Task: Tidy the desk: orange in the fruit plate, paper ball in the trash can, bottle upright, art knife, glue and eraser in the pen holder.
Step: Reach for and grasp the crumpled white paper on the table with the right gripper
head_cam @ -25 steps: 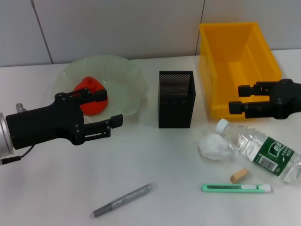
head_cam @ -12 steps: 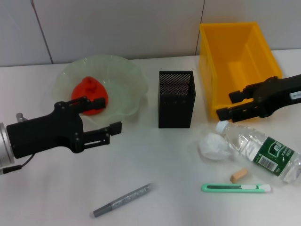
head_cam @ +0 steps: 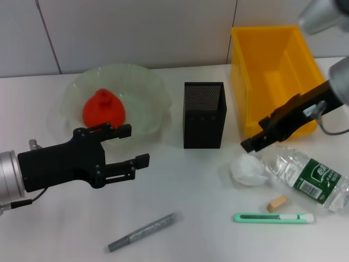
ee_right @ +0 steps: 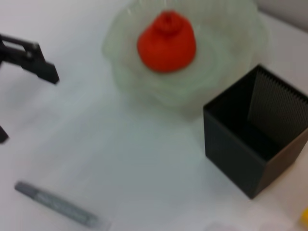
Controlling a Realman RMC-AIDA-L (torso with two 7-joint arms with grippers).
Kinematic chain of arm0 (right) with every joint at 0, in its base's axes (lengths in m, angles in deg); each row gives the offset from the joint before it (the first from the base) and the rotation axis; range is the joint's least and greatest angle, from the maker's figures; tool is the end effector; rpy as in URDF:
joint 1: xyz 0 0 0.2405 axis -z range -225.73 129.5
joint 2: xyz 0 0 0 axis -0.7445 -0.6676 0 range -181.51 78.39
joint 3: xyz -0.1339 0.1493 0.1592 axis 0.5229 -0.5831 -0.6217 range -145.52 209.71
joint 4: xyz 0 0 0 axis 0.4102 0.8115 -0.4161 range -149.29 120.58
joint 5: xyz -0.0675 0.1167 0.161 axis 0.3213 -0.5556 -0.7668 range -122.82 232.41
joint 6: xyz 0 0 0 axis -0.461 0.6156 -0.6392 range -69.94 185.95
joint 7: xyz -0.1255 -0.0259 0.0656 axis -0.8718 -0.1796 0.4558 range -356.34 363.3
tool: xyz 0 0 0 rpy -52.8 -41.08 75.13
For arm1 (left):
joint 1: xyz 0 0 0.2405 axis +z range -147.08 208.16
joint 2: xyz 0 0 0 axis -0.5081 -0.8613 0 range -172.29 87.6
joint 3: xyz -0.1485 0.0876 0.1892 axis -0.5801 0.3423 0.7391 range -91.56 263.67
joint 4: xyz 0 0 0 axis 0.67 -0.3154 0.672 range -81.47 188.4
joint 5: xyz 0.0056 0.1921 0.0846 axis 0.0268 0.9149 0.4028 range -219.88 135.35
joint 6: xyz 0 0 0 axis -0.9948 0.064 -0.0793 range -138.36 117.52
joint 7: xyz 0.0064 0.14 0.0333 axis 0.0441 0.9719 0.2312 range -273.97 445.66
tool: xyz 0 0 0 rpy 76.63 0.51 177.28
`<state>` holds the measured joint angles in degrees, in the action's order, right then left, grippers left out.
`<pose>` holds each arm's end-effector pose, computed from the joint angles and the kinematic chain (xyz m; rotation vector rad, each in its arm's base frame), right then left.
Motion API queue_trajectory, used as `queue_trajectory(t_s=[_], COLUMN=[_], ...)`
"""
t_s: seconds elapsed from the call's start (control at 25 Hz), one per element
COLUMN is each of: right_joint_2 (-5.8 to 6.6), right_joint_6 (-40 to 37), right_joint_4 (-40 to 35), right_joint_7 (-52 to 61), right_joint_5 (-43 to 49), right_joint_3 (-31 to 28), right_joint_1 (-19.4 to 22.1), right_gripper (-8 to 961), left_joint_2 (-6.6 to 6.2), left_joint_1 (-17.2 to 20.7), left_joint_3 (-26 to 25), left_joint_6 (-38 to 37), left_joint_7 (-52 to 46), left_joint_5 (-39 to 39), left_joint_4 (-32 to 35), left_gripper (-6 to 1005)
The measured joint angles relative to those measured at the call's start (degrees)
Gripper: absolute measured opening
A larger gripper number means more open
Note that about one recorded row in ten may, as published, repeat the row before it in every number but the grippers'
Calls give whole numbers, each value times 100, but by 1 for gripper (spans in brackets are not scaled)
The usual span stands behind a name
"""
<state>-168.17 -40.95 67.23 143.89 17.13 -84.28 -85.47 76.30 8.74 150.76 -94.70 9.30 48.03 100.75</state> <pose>0.1644 0.3645 0.0611 -2.6378 0.9169 -0.2668 -0.2287 0.3174 -0.0075 -2.7269 -0.3814 -0.8423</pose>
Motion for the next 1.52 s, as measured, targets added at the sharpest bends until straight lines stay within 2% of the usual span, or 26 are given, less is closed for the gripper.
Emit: queue_trajectory(t_s=[0.32, 0.52, 1.52], right_joint_2=[-56, -78, -147], right_joint_6=[372, 560, 1281], right_joint_4=[-485, -555, -1280], right_joint_7=[257, 333, 332], right_joint_5=[707, 954, 1025], right_joint_3=[843, 1100, 1435], right_joint_1=[-255, -265, -383], right_gripper=[682, 680, 670], left_joint_2=[3, 11, 9], left_joint_1=[-31, -20, -28], left_joint_3=[7, 7, 279], left_joint_6=[13, 10, -17], left_joint_7=[178, 219, 298], left_joint_5=[-5, -12, -12], left_joint_4=[-266, -271, -270], left_gripper=[791, 790, 790])
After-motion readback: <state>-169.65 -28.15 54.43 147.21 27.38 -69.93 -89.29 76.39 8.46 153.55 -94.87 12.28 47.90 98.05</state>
